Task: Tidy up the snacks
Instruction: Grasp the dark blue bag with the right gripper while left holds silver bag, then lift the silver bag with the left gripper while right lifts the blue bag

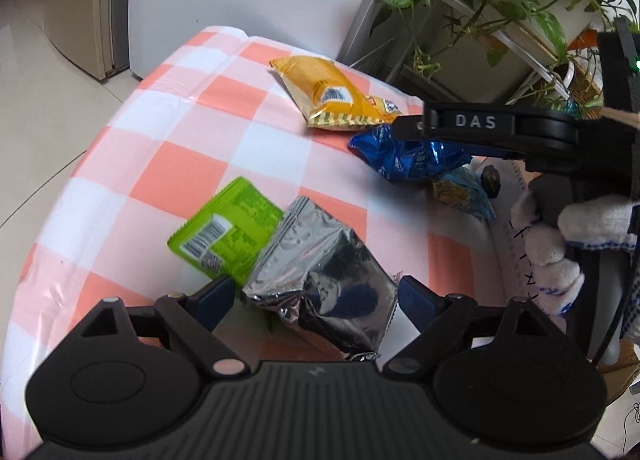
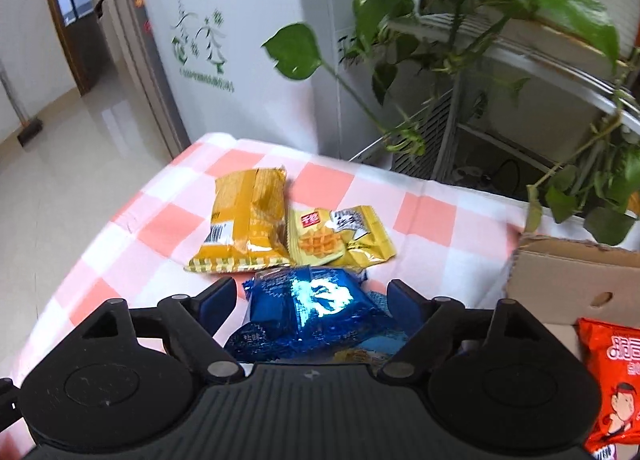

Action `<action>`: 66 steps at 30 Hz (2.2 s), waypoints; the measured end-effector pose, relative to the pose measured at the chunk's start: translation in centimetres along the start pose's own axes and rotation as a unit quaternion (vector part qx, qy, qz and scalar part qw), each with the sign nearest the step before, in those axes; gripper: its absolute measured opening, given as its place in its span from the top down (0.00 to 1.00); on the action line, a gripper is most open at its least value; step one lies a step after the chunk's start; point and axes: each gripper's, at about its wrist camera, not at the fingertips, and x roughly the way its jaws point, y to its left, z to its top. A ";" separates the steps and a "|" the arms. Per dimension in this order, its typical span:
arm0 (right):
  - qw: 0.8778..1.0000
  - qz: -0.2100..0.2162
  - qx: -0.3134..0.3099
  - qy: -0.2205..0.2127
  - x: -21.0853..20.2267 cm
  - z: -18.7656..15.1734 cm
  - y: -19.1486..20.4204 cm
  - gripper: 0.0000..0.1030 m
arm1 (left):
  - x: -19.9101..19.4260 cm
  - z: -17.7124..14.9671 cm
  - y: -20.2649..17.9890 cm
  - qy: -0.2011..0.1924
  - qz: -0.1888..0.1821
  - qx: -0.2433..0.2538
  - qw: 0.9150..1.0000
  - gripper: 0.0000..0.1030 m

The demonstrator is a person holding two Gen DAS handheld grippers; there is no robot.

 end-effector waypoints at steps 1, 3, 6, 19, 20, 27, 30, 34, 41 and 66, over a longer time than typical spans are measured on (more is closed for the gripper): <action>1.000 0.000 -0.004 0.002 0.2 -0.1 0.1 0.16 | 0.2 0.0 0.0 0.002 0.002 -0.001 1.000 0.14; 1.000 -0.005 -0.017 0.009 0.5 -0.4 0.5 0.22 | 0.3 0.0 0.2 0.005 0.007 -0.004 1.000 0.14; 0.999 -0.002 -0.030 0.017 0.5 -0.6 0.8 0.29 | 0.2 0.0 0.4 0.005 0.016 -0.003 1.000 0.14; 0.994 0.033 -0.087 0.051 -2.5 -3.8 4.3 0.37 | -1.1 1.9 4.1 -0.025 0.041 -0.026 0.999 0.13; 0.994 0.038 -0.091 0.053 -2.9 -4.2 4.7 0.37 | -1.1 2.0 4.4 -0.025 0.041 -0.026 0.999 0.13; 0.985 0.058 -0.150 0.063 -5.2 -7.1 8.0 0.37 | -1.7 1.5 4.8 -0.030 0.049 -0.017 0.998 0.13; 0.986 0.060 -0.139 0.072 -6.0 -8.1 8.5 0.38 | -2.1 1.0 4.4 -0.031 0.041 0.008 0.999 0.14; 0.986 0.066 -0.128 0.082 -7.1 -9.5 9.1 0.38 | -2.3 0.0 3.7 -0.030 0.036 0.030 0.998 0.14; 0.996 -0.001 -0.036 0.082 -9.0 -11.2 7.9 0.38 | -2.0 -1.5 2.5 -0.023 0.037 0.053 0.998 0.14; 0.994 -0.019 0.013 0.103 -6.9 -11.2 6.2 0.18 | 0.0 -3.2 1.8 -0.012 0.092 0.138 0.986 0.00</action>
